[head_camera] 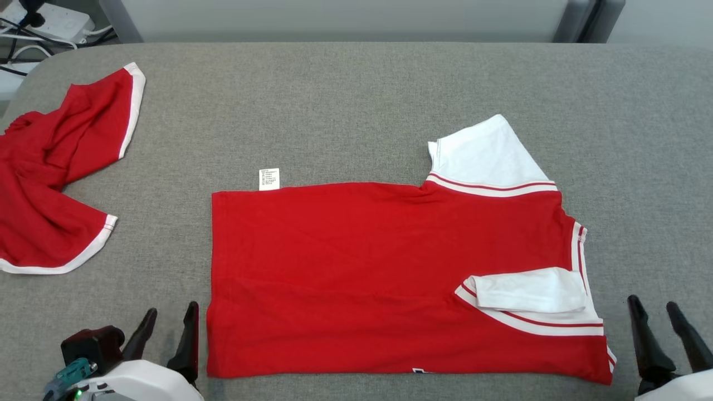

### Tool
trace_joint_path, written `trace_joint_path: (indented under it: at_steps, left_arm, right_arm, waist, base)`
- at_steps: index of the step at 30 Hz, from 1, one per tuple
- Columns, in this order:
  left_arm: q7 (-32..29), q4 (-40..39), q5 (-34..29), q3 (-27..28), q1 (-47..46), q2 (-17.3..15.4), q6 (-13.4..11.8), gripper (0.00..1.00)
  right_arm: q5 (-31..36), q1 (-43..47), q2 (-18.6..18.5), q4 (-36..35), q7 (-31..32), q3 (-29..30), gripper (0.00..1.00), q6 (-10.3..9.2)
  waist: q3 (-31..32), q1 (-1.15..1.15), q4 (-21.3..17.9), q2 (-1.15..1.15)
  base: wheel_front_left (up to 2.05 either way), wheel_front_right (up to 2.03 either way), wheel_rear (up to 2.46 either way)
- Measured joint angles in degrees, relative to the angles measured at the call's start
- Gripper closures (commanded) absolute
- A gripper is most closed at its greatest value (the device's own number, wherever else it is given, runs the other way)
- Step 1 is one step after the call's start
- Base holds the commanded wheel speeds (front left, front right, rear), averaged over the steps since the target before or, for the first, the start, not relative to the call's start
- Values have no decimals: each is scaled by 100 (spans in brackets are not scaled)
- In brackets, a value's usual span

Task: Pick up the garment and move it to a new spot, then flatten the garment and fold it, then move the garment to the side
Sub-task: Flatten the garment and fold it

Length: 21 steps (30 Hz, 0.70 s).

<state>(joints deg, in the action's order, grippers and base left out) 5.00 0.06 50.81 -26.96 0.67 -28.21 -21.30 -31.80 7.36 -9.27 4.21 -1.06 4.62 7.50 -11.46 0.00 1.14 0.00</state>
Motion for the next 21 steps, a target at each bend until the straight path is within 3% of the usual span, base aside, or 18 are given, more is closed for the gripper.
trace_joint_path:
  at_steps: [7, 13, 21]
  left_arm:
    - [81, -385, -508, 8, -406, -203, -257, 0]
    - [-4, -464, -655, -80, -749, -207, -332, 0]
    - [-286, -227, -589, -253, -1335, -3, -125, 0]
  right_arm:
    - [762, -634, -68, 15, -143, 237, 0, 0]
    - [1088, -1284, -135, 235, -149, 3, 0, 0]
    - [1098, -2094, -380, 715, 12, -396, 0, 0]
  waist:
    - [126, 0, -24, 0]
    - [95, 0, -57, 0]
    - [-219, 0, -20, 0]
  base:
    - [0, 0, 0]
    - [0, 0, 0]
    - [0, 0, 0]
